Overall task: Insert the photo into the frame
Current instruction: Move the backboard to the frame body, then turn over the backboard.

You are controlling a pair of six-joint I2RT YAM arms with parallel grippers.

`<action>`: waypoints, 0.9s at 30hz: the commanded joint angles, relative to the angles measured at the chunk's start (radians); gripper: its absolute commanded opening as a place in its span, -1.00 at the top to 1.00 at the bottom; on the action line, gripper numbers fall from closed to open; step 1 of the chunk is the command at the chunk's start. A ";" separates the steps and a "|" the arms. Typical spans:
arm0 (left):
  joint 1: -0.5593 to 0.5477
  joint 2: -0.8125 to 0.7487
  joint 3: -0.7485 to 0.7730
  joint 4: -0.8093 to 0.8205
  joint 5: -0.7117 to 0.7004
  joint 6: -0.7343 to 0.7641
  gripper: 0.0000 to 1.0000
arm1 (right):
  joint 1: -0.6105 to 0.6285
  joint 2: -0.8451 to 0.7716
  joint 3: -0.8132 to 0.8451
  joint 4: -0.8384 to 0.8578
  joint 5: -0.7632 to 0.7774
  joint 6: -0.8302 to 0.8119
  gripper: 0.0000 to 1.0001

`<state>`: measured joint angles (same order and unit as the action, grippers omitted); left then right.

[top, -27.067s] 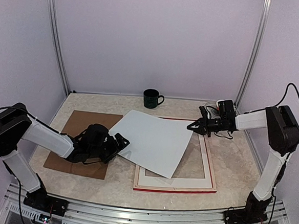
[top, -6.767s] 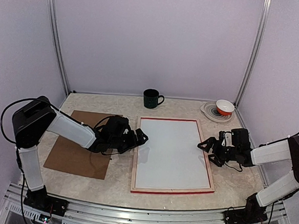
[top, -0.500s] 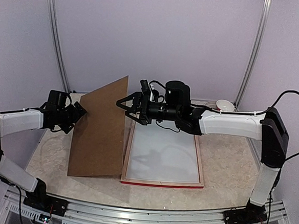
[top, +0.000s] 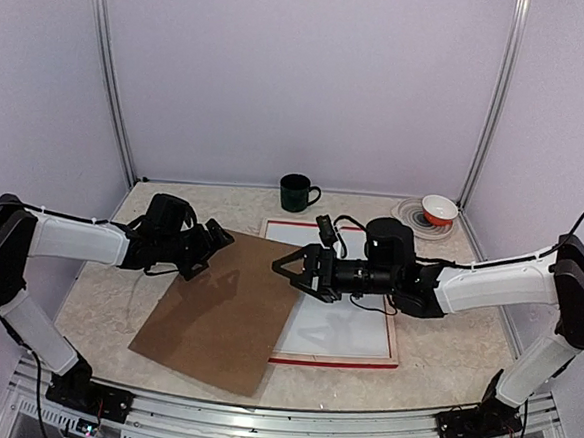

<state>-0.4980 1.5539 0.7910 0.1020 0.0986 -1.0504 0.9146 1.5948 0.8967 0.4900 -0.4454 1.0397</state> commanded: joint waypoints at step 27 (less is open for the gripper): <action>0.131 -0.117 -0.058 -0.125 -0.125 0.135 -0.98 | -0.050 0.155 -0.019 -0.191 0.031 0.118 -0.90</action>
<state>-0.3790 1.4204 0.7769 0.0132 0.0059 -0.9520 0.8463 1.7081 0.8295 0.2798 -0.3782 1.1336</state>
